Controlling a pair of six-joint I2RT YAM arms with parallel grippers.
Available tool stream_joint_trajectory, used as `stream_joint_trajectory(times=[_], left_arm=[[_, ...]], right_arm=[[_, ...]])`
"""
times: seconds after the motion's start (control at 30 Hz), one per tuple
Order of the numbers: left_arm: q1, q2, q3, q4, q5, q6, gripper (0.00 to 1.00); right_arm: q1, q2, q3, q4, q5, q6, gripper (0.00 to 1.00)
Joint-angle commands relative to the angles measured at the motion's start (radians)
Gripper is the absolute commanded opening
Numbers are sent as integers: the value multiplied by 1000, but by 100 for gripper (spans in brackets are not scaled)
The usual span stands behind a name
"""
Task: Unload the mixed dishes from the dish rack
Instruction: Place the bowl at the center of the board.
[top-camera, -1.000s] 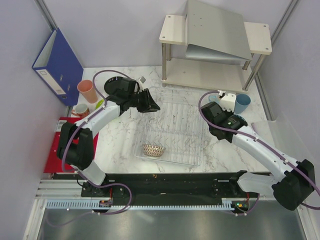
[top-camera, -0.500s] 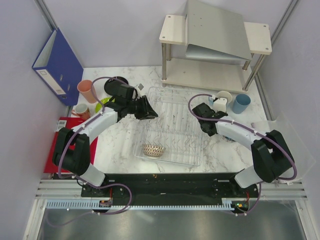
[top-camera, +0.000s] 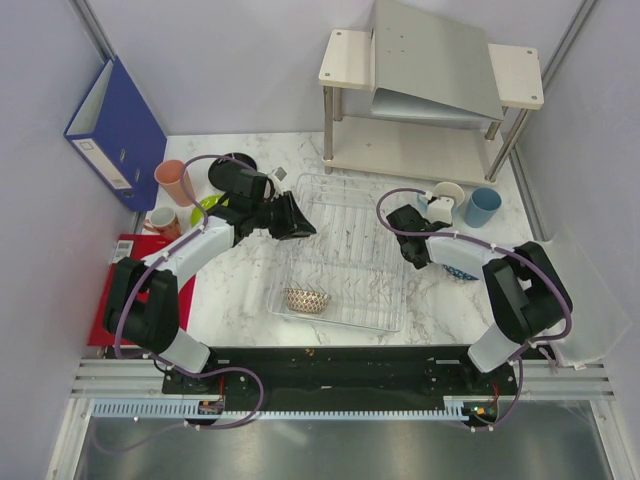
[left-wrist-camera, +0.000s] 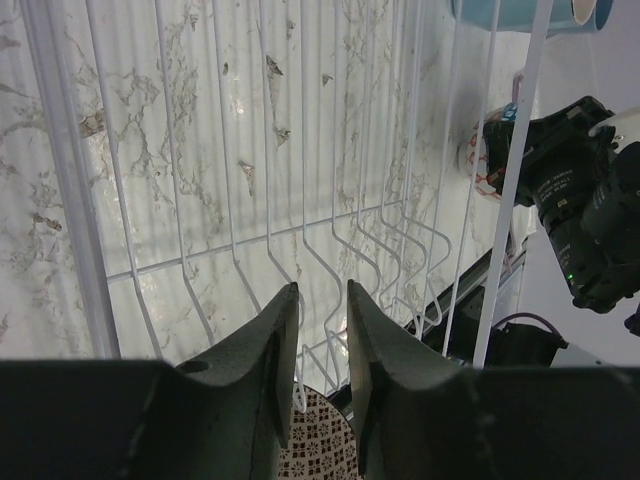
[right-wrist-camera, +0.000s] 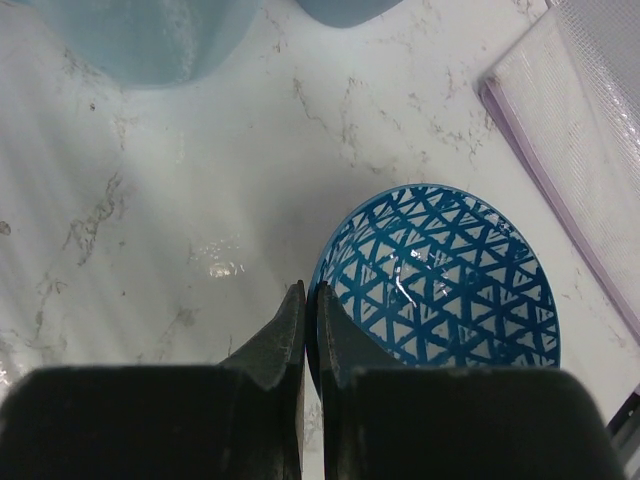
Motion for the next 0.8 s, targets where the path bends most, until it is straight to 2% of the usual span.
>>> stream_joint_trajectory(times=[0.0, 0.43, 0.6, 0.77], left_arm=[[-1, -4, -5, 57, 31, -33, 33], [-1, 7, -28, 89, 70, -61, 33], [-1, 6, -26, 83, 68, -56, 33], [-2, 12, -26, 85, 71, -56, 33]], right_arm=[[-17, 28, 19, 50, 10, -26, 0], [-66, 106, 66, 83, -151, -98, 0], [-65, 47, 10, 81, -222, -81, 10], [-66, -38, -46, 75, -251, -67, 13]])
